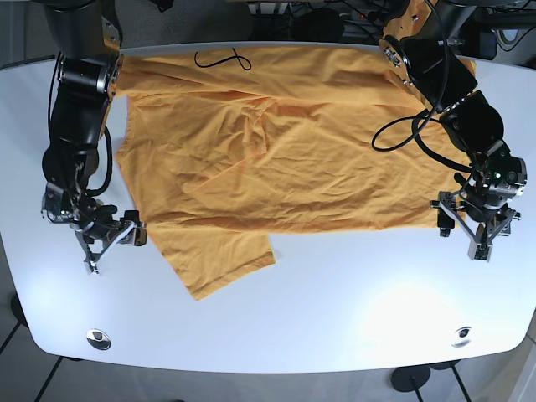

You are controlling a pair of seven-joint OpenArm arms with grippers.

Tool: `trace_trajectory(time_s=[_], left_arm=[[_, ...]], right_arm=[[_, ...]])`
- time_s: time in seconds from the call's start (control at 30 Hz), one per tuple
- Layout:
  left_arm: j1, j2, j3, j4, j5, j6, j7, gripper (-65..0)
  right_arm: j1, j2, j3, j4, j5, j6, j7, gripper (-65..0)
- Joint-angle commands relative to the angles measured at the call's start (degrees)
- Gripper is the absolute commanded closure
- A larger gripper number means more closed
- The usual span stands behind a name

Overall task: Fold the T-shirt properly
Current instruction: 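Grasp the shirt's hem with both grippers and fold it toward the collar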

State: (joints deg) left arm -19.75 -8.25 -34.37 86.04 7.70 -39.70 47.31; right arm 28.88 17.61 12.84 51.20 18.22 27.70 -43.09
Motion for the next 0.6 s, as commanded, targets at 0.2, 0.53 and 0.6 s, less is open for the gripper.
trace_trajectory(time_s=[0.2,0.53,0.6], left_arm=[[-4.3,-3.57,2.85,-8.46,-0.36,9.42,-6.74,-43.2],[-10.63,-9.99,2.94,-32.72,-0.54,21.81,-12.89,-43.6],[-13.0,-10.61,2.94,-40.11,-0.54,21.55,-12.98,-43.6]], right_arm=[[4.04,-1.83,-4.27,-7.29,0.38,0.38,7.35,-38.5],[1.14,-5.43,-4.45,-7.11,0.82,0.3,7.35,-6.5],[1.31,-5.43,-4.53,-7.11,0.82,0.3,7.35,-2.4]])
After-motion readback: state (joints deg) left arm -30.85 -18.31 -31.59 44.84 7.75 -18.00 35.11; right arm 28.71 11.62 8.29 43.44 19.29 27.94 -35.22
